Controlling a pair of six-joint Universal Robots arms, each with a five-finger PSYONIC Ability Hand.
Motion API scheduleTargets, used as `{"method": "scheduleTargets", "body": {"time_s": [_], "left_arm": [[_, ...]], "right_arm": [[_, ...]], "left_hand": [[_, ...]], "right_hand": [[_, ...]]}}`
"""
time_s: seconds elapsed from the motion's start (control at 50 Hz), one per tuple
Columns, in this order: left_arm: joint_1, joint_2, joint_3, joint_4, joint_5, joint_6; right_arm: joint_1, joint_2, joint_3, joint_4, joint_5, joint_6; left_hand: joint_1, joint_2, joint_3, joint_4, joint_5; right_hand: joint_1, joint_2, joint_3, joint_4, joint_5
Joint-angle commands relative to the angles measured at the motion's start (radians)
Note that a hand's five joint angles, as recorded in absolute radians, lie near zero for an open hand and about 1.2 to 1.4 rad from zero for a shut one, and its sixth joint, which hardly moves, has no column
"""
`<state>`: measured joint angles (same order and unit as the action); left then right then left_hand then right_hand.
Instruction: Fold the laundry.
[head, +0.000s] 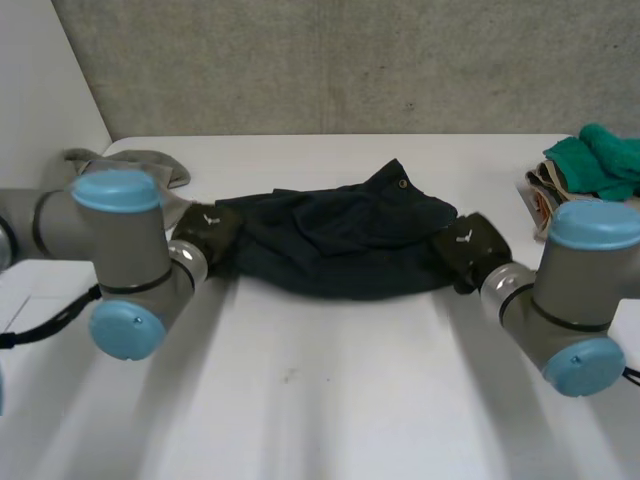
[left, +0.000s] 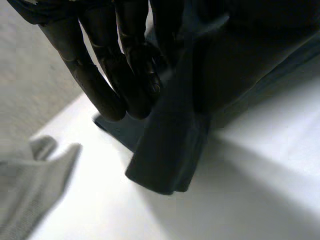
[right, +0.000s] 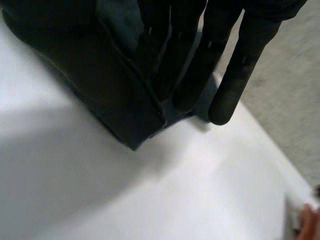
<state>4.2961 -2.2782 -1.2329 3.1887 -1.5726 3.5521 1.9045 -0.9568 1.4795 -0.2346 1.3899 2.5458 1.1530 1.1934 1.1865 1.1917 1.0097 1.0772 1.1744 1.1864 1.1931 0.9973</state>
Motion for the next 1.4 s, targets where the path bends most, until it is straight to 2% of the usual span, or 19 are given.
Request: {"method": "scheduleTargets", "body": {"time_s": [0.02,0.1,0.18,0.26,0.38,0.62,0.8,0.86,0.88,0.9,0.92,0.96,1.02,1.08,1.16,1.2,1.26,1.34,1.4], "left_arm": [[-0.001,0.239,-0.025,0.008,0.012,-0.065],[0.001,0.383,0.021,0.004,0.022,-0.133],[0.001,0.454,0.087,-0.022,0.026,-0.173],[0.007,0.48,0.162,-0.081,0.023,-0.202],[0.021,0.471,0.227,-0.138,0.028,-0.245],[0.013,0.293,0.19,-0.17,0.035,-0.263],[-0.013,0.068,0.165,-0.141,0.029,-0.26],[-0.016,0.014,0.188,-0.128,0.028,-0.262],[-0.016,-0.003,0.208,-0.124,0.025,-0.259],[-0.016,-0.001,0.217,-0.122,0.022,-0.262],[-0.015,0.005,0.223,-0.122,0.017,-0.265],[-0.01,0.038,0.227,-0.121,0.003,-0.275],[-0.004,0.095,0.207,-0.119,-0.001,-0.291],[0.001,0.183,0.139,-0.119,0.0,-0.294],[0.007,0.273,0.009,-0.119,0.02,-0.276],[0.013,0.312,-0.078,-0.118,0.043,-0.248],[0.014,0.338,-0.195,-0.11,0.094,-0.208],[0.011,0.33,-0.295,-0.079,0.161,-0.158],[0.01,0.298,-0.329,-0.027,0.186,-0.124]], "right_arm": [[-0.019,-0.197,-0.06,0.06,0.003,0.097],[-0.028,-0.313,-0.213,0.219,0.006,0.163],[-0.033,-0.35,-0.376,0.334,0.006,0.252],[-0.039,-0.359,-0.523,0.412,0.009,0.312],[-0.048,-0.327,-0.637,0.457,0.018,0.326],[-0.045,-0.157,-0.576,0.472,0.043,0.321],[-0.044,0.045,-0.548,0.356,0.095,0.259],[-0.041,0.101,-0.562,0.298,0.13,0.226],[-0.041,0.125,-0.57,0.25,0.165,0.206],[-0.041,0.133,-0.573,0.226,0.187,0.196],[-0.041,0.135,-0.576,0.201,0.211,0.189],[-0.039,0.122,-0.57,0.151,0.282,0.177],[-0.033,0.066,-0.539,0.152,0.333,0.188],[-0.025,-0.005,-0.486,0.204,0.319,0.191],[-0.002,-0.131,-0.375,0.348,0.249,0.179],[0.019,-0.187,-0.3,0.444,0.198,0.179],[0.048,-0.243,-0.199,0.541,0.14,0.186],[0.077,-0.264,-0.084,0.592,0.095,0.223],[0.1,-0.264,-0.013,0.552,0.075,0.284]], "left_hand": [[0.243,0.203,0.21,0.205,0.212],[0.243,0.203,0.21,0.205,0.212],[0.243,0.203,0.21,0.205,0.212],[0.243,0.203,0.21,0.205,0.212],[0.243,0.203,0.21,0.205,0.212],[0.243,0.203,0.21,0.205,0.212],[0.238,0.197,0.204,0.199,0.206],[-0.204,-0.244,-0.237,-0.243,-0.235],[-0.514,-0.554,-0.547,-0.552,-0.545],[-0.621,-0.662,-0.655,-0.66,-0.653],[-0.724,-0.765,-0.758,-0.763,-0.755],[-0.978,-1.019,-1.012,-1.017,-1.01],[-0.978,-1.019,-1.012,-1.017,-1.01],[-0.978,-1.019,-1.012,-1.017,-1.01],[-0.978,-1.019,-1.012,-1.017,-1.01],[-0.978,-1.019,-1.012,-1.017,-1.01],[-0.952,-0.992,-0.985,-0.991,-0.983],[-0.79,-0.831,-0.824,-0.829,-0.822],[-0.74,-0.781,-0.774,-0.779,-0.772]], "right_hand": [[0.319,0.222,0.21,0.203,0.224],[0.319,0.222,0.21,0.203,0.224],[0.319,0.222,0.21,0.203,0.224],[0.319,0.222,0.21,0.203,0.224],[0.319,0.222,0.21,0.203,0.224],[0.319,0.222,0.21,0.203,0.224],[0.319,0.222,0.21,0.203,0.224],[0.319,0.222,0.21,0.203,0.224],[-0.21,-0.308,-0.319,-0.326,-0.305],[-0.466,-0.563,-0.575,-0.581,-0.56],[-0.625,-0.722,-0.734,-0.741,-0.72],[-0.903,-1.0,-1.012,-1.019,-0.997],[-0.903,-1.0,-1.012,-1.019,-0.997],[-0.903,-1.0,-1.012,-1.019,-0.997],[-0.903,-1.0,-1.012,-1.019,-0.997],[-0.903,-1.0,-1.012,-1.019,-0.997],[-0.78,-0.877,-0.889,-0.896,-0.875],[-0.648,-0.745,-0.757,-0.763,-0.742],[-0.621,-0.718,-0.73,-0.737,-0.715]]}}
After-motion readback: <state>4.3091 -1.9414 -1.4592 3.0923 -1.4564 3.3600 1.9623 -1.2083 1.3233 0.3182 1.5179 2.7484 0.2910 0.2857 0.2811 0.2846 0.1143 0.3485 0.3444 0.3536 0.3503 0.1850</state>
